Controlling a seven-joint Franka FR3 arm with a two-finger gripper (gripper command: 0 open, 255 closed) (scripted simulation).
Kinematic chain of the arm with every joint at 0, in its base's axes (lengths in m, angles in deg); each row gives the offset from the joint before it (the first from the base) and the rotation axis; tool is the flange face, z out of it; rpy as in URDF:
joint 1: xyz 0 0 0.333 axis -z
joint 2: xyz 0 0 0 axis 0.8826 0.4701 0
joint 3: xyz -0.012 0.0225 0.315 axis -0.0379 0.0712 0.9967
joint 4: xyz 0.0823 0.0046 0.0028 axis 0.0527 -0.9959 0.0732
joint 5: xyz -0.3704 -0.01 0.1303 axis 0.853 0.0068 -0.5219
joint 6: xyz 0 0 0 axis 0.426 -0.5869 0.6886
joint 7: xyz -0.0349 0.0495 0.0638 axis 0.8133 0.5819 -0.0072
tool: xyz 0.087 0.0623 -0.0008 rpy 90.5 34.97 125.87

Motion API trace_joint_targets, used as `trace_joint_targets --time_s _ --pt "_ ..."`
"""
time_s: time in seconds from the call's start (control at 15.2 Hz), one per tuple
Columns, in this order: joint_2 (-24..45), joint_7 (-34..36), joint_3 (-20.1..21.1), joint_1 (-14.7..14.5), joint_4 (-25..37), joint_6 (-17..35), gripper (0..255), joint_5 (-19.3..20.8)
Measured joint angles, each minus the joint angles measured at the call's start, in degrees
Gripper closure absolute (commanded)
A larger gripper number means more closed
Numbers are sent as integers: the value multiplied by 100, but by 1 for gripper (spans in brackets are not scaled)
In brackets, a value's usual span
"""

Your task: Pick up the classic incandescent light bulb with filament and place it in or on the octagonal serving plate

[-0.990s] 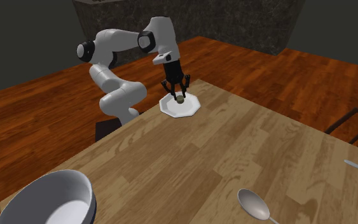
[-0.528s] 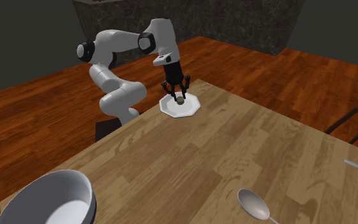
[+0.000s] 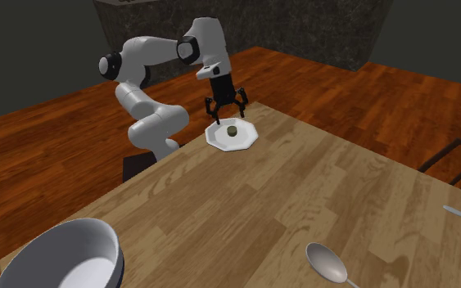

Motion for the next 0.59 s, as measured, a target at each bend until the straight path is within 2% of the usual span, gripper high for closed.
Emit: trace_joint_targets --time_s 0.2,0.59 --pt "-39 31 -171 15 366 -402 0 146" --pt "-39 34 -207 21 439 -481 0 177"
